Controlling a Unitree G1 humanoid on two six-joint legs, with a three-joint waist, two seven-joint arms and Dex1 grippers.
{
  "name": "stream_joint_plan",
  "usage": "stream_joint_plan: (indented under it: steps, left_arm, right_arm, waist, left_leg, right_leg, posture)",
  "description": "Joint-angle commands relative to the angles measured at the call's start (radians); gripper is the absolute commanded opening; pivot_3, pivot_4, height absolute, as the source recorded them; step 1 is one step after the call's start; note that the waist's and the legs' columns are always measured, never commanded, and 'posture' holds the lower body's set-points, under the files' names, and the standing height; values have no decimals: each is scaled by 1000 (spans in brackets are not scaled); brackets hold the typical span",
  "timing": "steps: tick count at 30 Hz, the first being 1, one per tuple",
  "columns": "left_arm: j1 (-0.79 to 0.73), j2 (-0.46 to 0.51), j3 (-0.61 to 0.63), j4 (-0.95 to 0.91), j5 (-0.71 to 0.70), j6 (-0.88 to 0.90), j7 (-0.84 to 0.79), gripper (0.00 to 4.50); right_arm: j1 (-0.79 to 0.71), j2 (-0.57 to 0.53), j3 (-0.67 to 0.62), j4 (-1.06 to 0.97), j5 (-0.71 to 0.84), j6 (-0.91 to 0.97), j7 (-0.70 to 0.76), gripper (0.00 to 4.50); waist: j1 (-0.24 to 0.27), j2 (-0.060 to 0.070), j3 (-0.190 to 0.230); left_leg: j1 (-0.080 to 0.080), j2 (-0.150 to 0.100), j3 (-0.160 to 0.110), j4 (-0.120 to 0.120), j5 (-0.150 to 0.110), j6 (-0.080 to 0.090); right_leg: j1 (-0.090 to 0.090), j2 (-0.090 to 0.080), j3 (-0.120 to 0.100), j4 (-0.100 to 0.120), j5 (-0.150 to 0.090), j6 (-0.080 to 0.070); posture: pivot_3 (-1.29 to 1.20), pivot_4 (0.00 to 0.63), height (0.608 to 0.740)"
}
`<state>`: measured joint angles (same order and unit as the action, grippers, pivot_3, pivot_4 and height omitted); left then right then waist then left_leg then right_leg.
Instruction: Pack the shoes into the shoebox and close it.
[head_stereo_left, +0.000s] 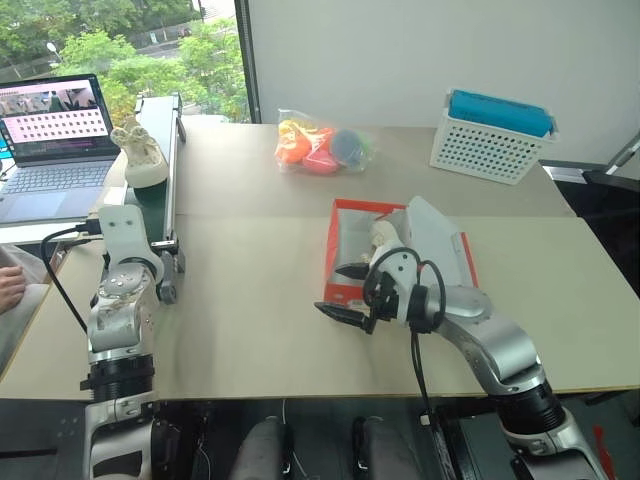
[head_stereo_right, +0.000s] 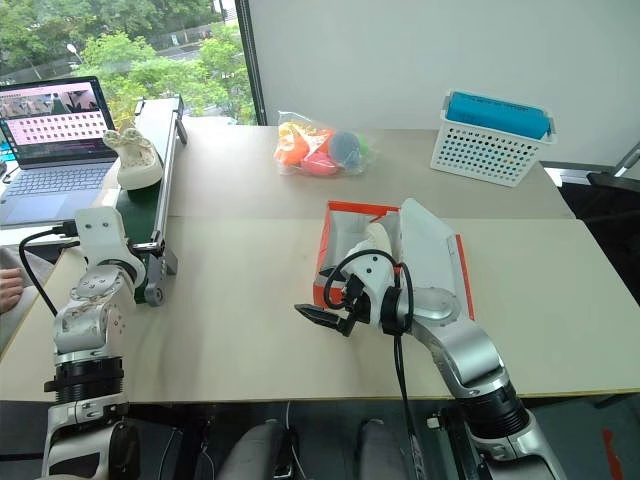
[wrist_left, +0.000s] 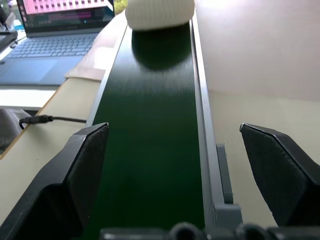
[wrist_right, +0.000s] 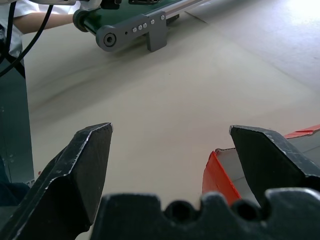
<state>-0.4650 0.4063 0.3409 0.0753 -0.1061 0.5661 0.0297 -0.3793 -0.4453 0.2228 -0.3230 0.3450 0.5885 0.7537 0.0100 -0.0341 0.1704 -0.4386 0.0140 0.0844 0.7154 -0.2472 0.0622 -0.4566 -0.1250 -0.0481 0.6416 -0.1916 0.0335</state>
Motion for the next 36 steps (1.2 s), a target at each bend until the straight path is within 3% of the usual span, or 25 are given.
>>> stream_joint_plan:
  steps: [1, 23, 31, 34, 36]
  left_arm:
    - [-26, 15, 9, -43, 13, -60, 12, 4500]
    - [-27, -1, 2, -4, 5, -123, 8, 4500]
    - [-60, -68, 54, 36, -106, 49, 12, 4500]
    - [-56, -85, 61, 13, -128, 74, 10, 3733]
    - [-52, -88, 59, 4, -126, 73, 6, 2989]
  right_arm:
    - [-2, 8, -5, -17, -7, -29, -8, 4473]
    - [-10, 40, -10, -13, -24, 6, -59, 4473]
    - [-17, 37, -15, -20, -20, 18, -68, 4473]
    - [-23, 37, -21, -22, -17, 20, -71, 4500]
    - [-27, 38, -25, -21, -14, 23, -72, 4500]
  waist:
    - [0, 0, 0]
    - [0, 0, 0]
    - [0, 0, 0]
    - [2, 0, -1]
    - [2, 0, -1]
  left_leg:
    - [0, 0, 0, 0, 0, 0]
    - [0, 0, 0, 0, 0, 0]
    - [0, 0, 0, 1, 0, 0]
    - [1, 0, 0, 1, 0, 0]
    - [1, 0, 0, 1, 0, 0]
  right_leg:
    - [0, 0, 0, 0, 0, 0]
    - [0, 0, 0, 0, 0, 0]
    - [0, 0, 0, 1, 0, 0]
    - [1, 0, 0, 1, 0, 0]
    - [2, 0, 0, 2, 0, 0]
  posture:
    - [0, 150, 699]
    - [0, 150, 699]
    - [0, 150, 699]
    - [0, 150, 699]
    - [0, 150, 699]
